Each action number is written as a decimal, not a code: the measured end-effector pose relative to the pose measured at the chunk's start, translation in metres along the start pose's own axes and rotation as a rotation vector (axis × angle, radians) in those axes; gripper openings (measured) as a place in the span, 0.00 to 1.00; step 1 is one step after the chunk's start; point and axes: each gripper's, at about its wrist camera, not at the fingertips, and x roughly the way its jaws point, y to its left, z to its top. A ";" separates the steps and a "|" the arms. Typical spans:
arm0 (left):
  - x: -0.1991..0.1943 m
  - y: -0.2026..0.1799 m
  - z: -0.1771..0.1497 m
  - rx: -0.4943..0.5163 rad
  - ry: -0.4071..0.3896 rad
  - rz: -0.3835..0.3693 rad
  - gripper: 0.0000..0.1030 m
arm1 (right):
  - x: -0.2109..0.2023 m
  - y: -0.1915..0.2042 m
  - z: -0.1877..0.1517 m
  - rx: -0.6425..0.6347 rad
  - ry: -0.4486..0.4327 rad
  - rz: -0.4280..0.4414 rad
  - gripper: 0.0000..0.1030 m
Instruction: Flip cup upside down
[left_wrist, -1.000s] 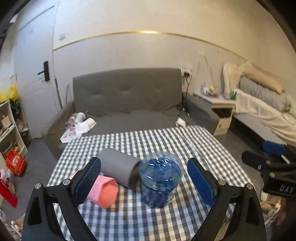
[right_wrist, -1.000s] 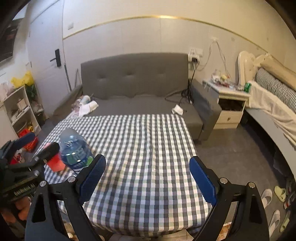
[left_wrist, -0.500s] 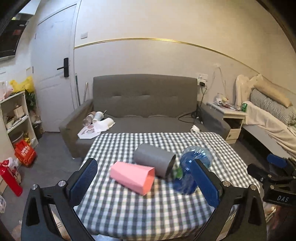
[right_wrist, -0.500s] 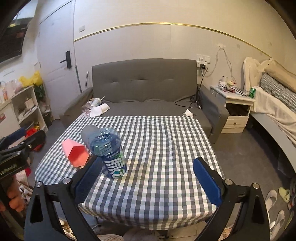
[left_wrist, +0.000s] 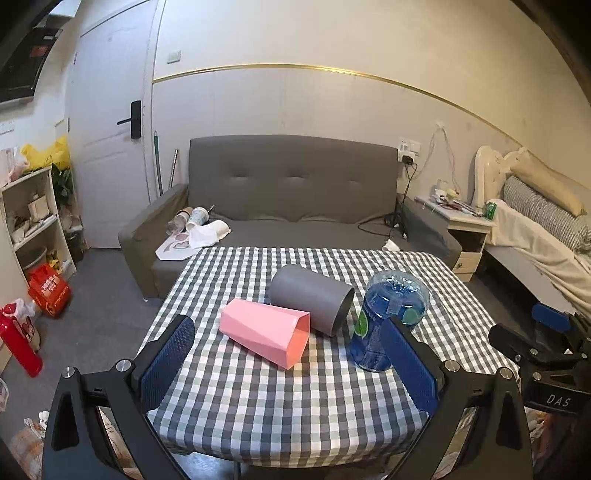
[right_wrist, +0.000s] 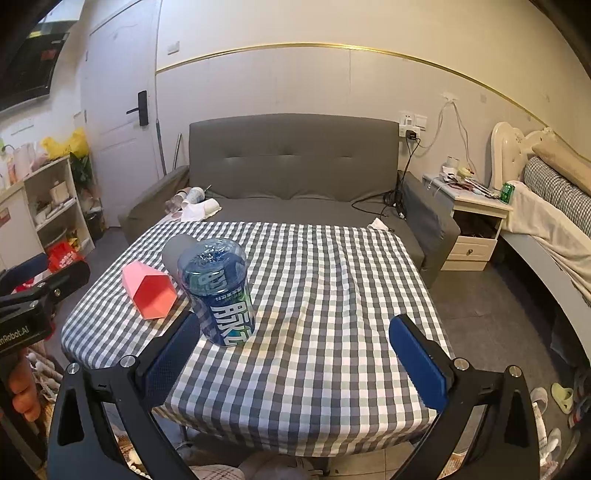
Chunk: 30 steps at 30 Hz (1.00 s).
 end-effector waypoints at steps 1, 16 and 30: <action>0.000 0.000 0.000 0.000 -0.001 0.002 1.00 | 0.000 0.000 0.000 0.002 0.002 0.001 1.00; 0.000 0.000 0.000 -0.004 0.009 0.002 1.00 | 0.001 0.001 0.000 -0.005 0.002 0.009 1.00; 0.001 -0.001 -0.002 0.004 0.023 0.001 1.00 | -0.001 0.003 -0.001 -0.005 0.007 0.011 1.00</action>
